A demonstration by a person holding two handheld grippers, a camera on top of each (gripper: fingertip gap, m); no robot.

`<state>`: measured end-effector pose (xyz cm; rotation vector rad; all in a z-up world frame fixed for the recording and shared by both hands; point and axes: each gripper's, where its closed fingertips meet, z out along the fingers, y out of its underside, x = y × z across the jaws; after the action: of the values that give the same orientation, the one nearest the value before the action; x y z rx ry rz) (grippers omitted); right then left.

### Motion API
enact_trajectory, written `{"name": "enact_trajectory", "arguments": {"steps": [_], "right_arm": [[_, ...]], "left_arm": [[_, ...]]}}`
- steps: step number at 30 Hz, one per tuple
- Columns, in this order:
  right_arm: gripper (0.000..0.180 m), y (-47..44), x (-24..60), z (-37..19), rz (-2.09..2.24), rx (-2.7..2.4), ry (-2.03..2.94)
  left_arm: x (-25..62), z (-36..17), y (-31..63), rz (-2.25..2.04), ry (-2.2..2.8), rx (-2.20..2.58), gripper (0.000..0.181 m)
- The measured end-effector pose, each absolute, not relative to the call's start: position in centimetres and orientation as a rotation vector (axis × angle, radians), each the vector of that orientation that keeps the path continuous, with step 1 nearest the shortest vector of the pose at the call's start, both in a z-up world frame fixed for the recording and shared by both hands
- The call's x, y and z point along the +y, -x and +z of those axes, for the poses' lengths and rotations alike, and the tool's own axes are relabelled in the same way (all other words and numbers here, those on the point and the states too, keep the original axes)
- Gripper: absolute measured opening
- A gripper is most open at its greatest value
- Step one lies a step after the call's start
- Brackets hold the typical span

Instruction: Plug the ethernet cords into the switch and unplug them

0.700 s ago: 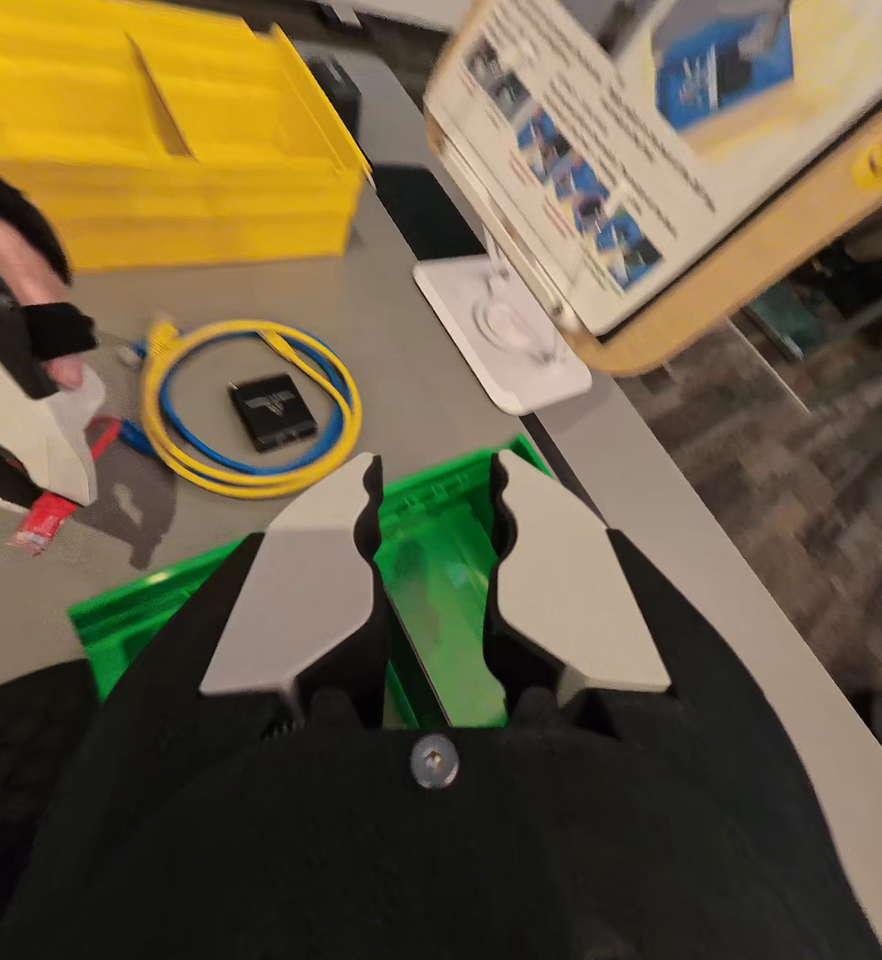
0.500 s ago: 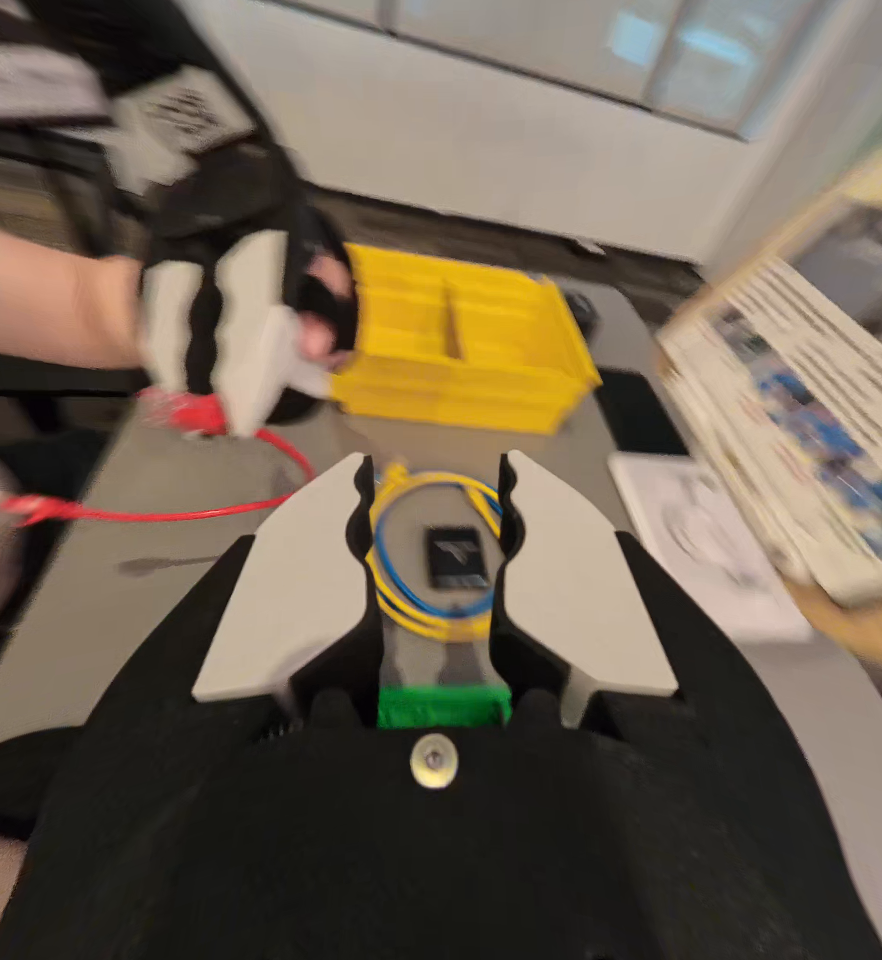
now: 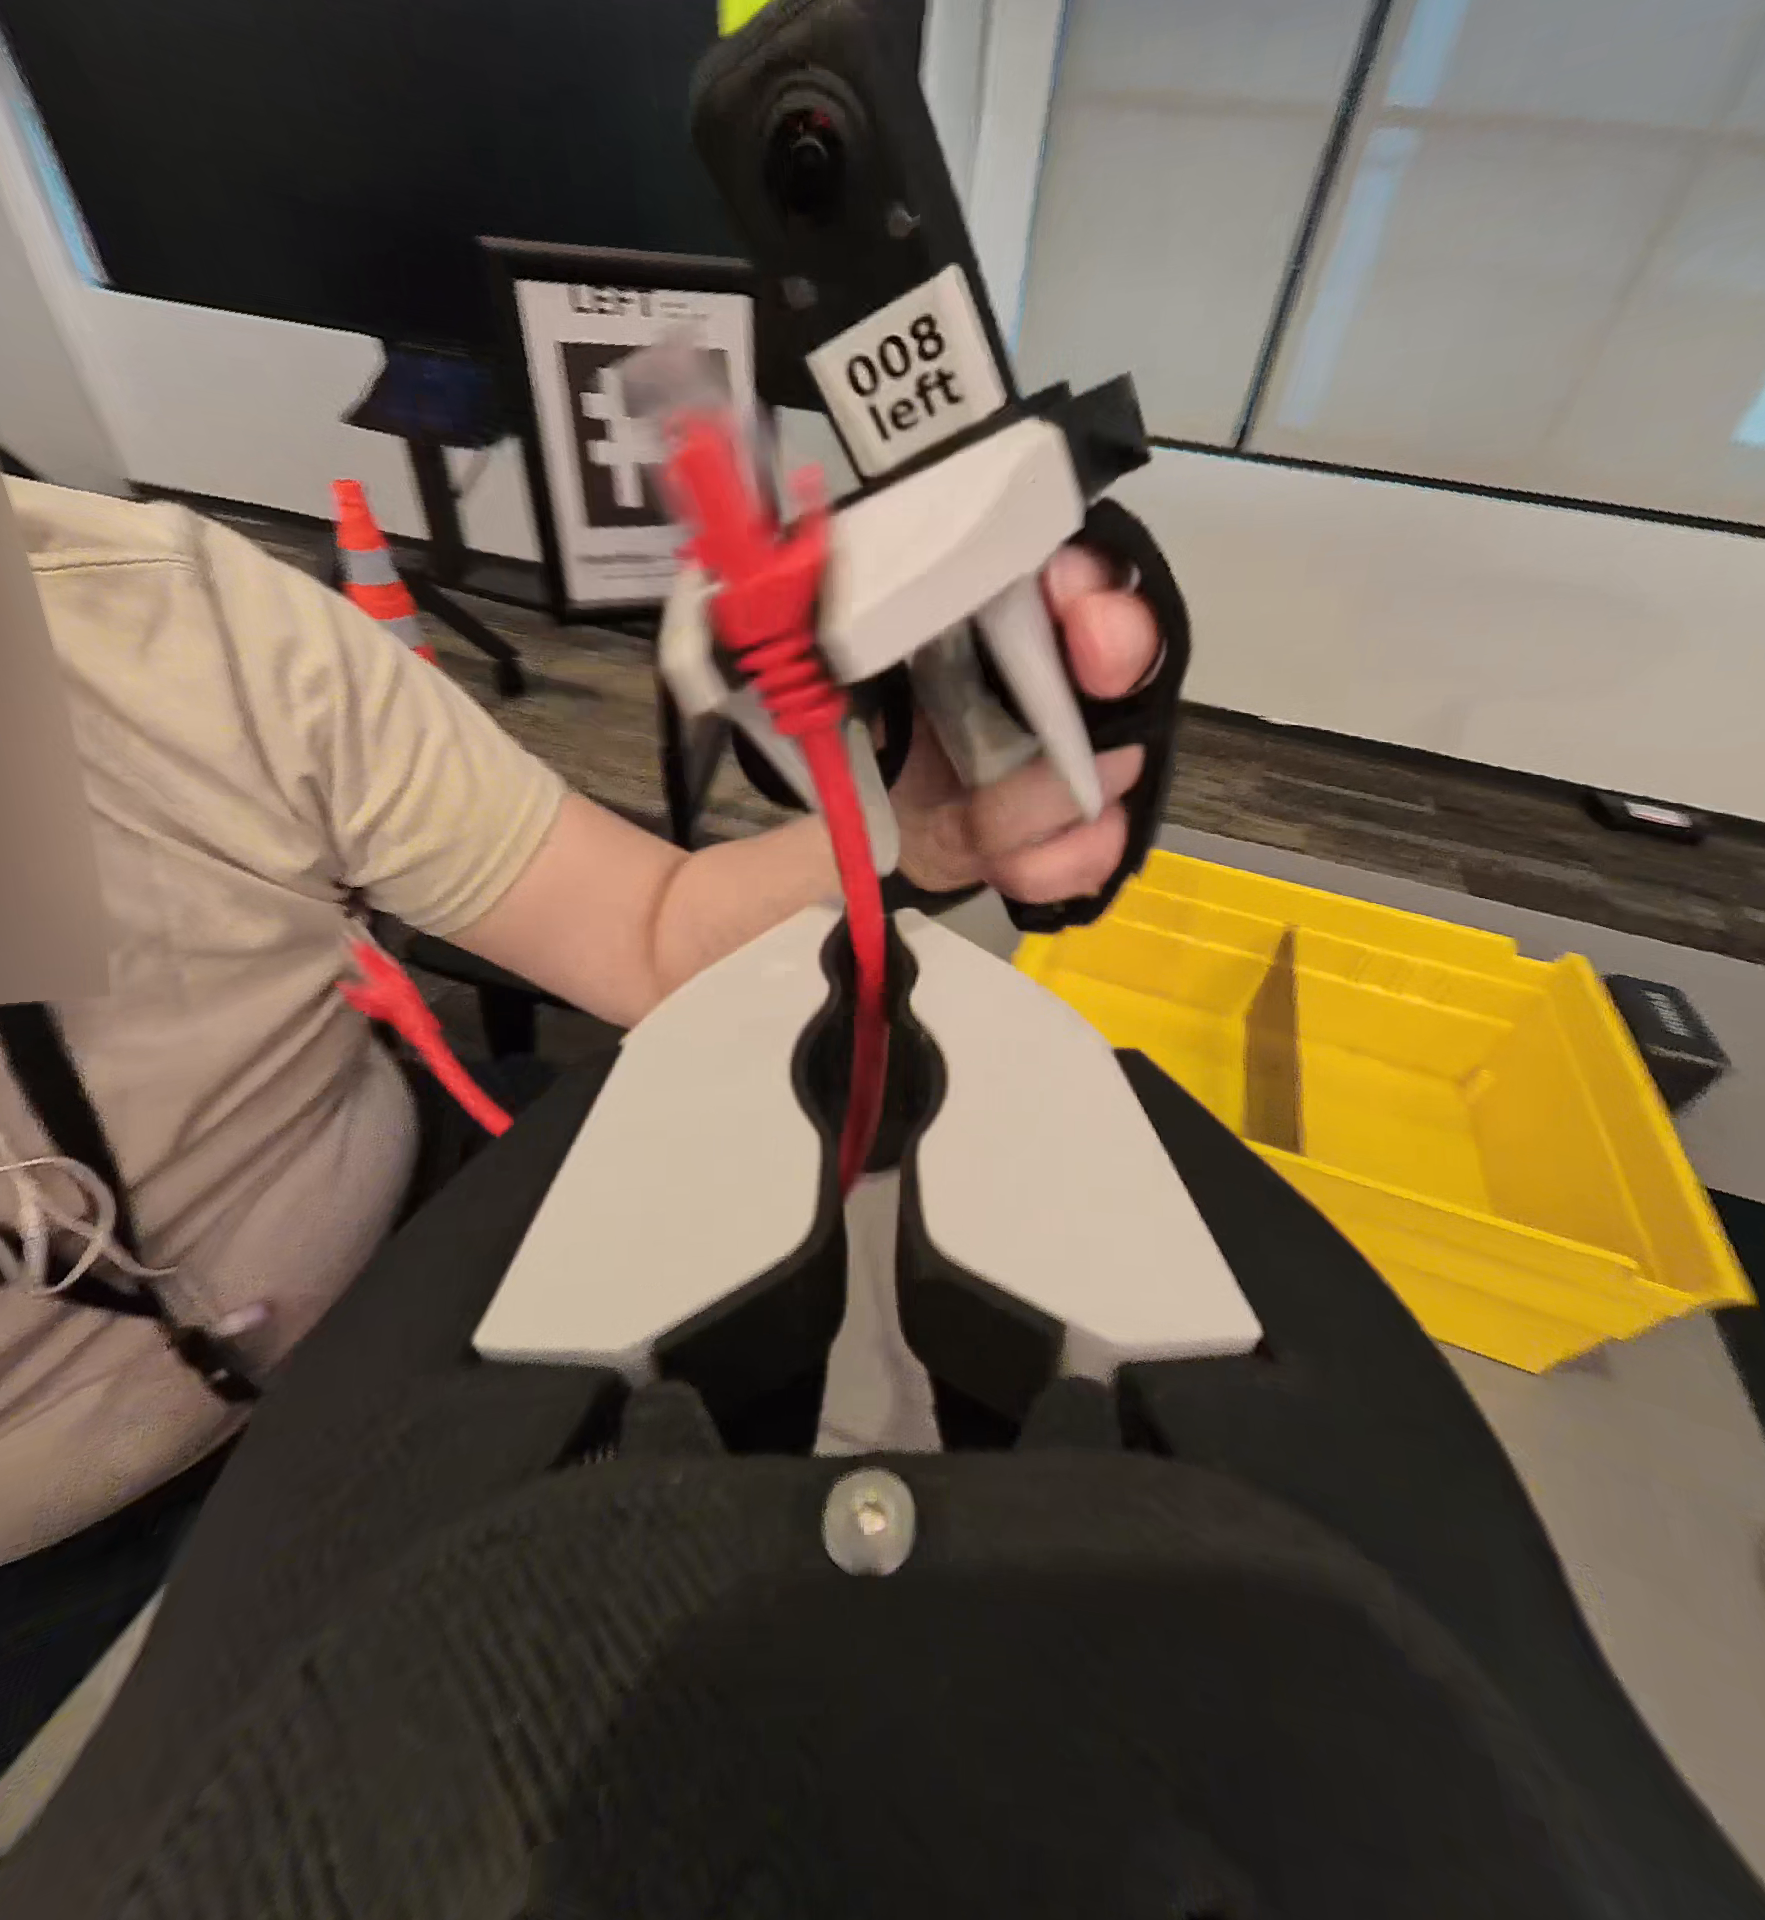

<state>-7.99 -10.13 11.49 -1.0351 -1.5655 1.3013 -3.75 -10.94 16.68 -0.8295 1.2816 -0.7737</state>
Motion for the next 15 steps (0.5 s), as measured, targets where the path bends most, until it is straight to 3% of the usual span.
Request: {"name": "enact_trajectory", "arguments": {"steps": [3,7,11,15], "right_arm": [[0.004,7.2,-6.0,12.1,0.967,-1.406,1.183],[0.004,2.9,-0.9,15.2,0.177,-1.119,1.205],[0.003,0.6,-0.7,17.2,-0.443,-1.032,1.098],[0.003,2.1,-1.4,17.0,-0.507,-1.054,1.058]], "left_arm": [[-7.6,17.6,6.6,-0.731,1.024,1.116,0.041],[-7.1,17.9,8.8,-0.781,1.183,1.029,0.071],[-7.7,18.8,8.6,-0.87,1.197,0.948,0.057],[-7.0,17.6,7.7,-0.77,1.257,0.969,0.052]]}}
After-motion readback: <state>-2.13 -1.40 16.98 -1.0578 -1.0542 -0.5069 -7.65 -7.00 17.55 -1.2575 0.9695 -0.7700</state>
